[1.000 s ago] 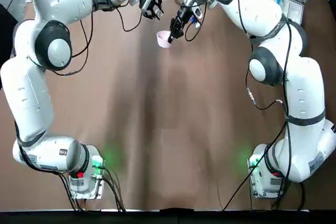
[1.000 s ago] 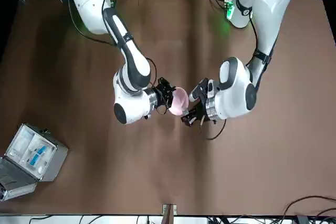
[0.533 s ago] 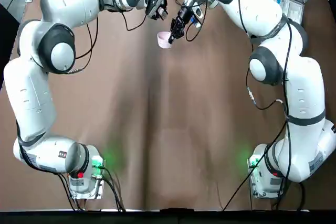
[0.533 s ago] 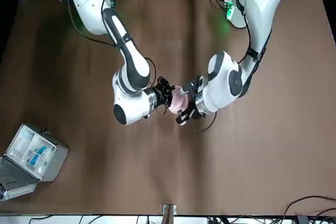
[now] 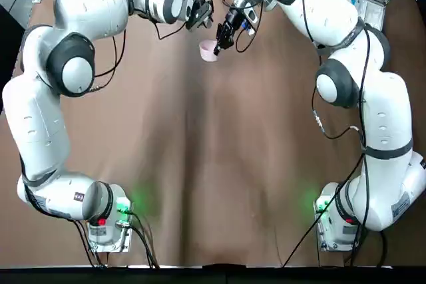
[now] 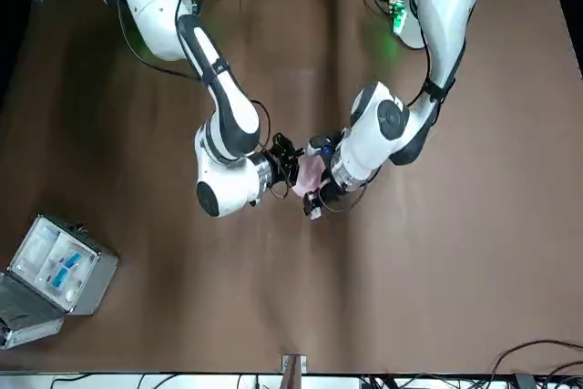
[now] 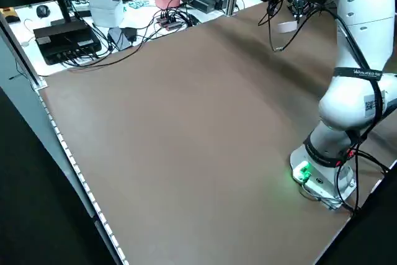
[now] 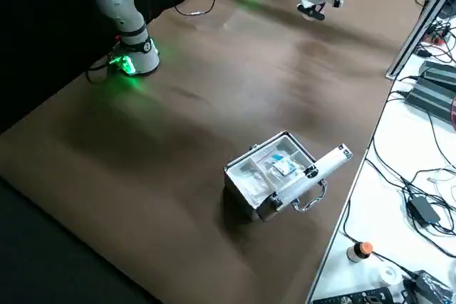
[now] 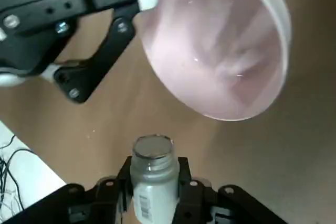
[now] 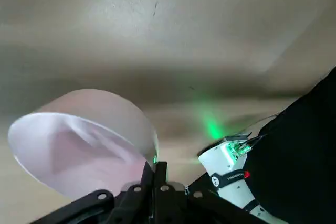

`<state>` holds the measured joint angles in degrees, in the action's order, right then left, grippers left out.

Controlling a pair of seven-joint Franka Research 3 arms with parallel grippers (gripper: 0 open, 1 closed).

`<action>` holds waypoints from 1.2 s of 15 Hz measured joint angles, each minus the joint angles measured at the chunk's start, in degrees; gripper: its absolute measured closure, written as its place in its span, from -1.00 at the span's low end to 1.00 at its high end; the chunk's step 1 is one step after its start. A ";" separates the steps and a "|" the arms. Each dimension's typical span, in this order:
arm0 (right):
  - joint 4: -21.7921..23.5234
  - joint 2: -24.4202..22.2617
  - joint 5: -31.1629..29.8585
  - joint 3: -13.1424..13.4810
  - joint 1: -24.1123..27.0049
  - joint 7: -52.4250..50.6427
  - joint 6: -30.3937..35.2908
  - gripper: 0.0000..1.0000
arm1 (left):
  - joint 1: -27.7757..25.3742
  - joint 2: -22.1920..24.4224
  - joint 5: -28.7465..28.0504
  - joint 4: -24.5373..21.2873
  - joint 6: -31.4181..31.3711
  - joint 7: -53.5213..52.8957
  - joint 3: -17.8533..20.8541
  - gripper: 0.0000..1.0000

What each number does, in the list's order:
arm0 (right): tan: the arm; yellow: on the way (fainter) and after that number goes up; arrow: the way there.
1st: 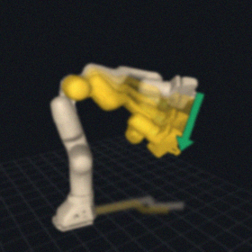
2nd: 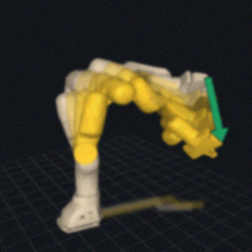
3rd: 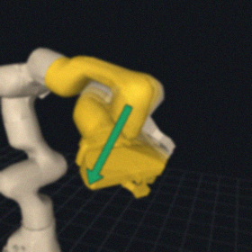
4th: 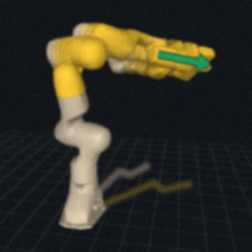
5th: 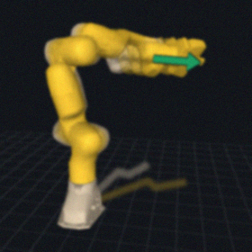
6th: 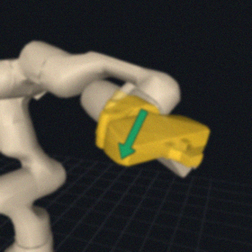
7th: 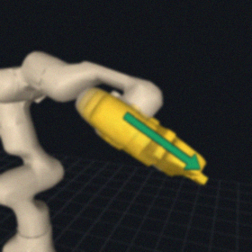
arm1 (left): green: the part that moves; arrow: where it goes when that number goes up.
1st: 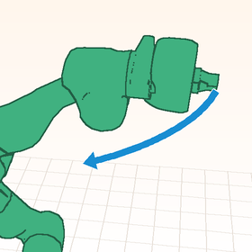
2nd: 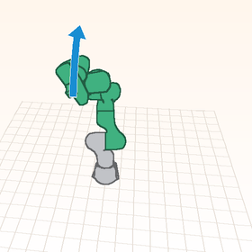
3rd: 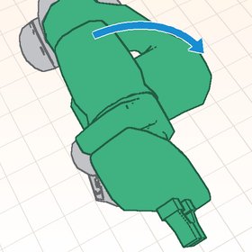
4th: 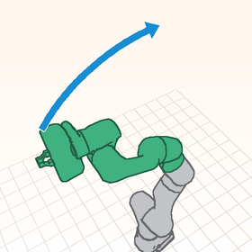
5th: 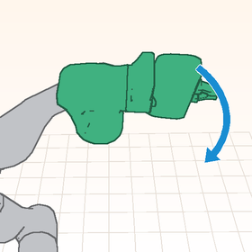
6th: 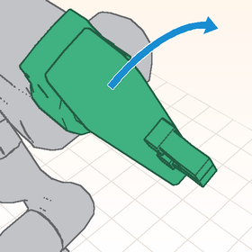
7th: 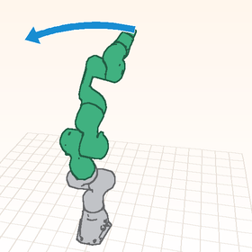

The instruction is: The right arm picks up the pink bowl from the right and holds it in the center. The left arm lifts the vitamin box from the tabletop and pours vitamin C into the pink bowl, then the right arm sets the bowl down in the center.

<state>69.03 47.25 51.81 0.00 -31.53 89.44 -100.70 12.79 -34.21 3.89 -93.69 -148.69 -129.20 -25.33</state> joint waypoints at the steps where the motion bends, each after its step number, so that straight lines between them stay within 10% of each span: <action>1: 0.00 0.00 0.00 0.00 0.03 0.00 0.00 0.96 | 0.03 0.53 -1.14 -1.05 -0.74 0.00 -0.01 0.28; 18: 0.00 0.01 0.03 -0.01 0.90 0.00 0.16 0.96 | 3.37 9.49 -7.12 -16.40 -15.37 -0.05 0.17 0.28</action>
<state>69.03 47.26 51.84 -0.01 -30.63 89.44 -100.54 16.16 -24.72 -3.23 -110.09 -164.07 -129.26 -25.15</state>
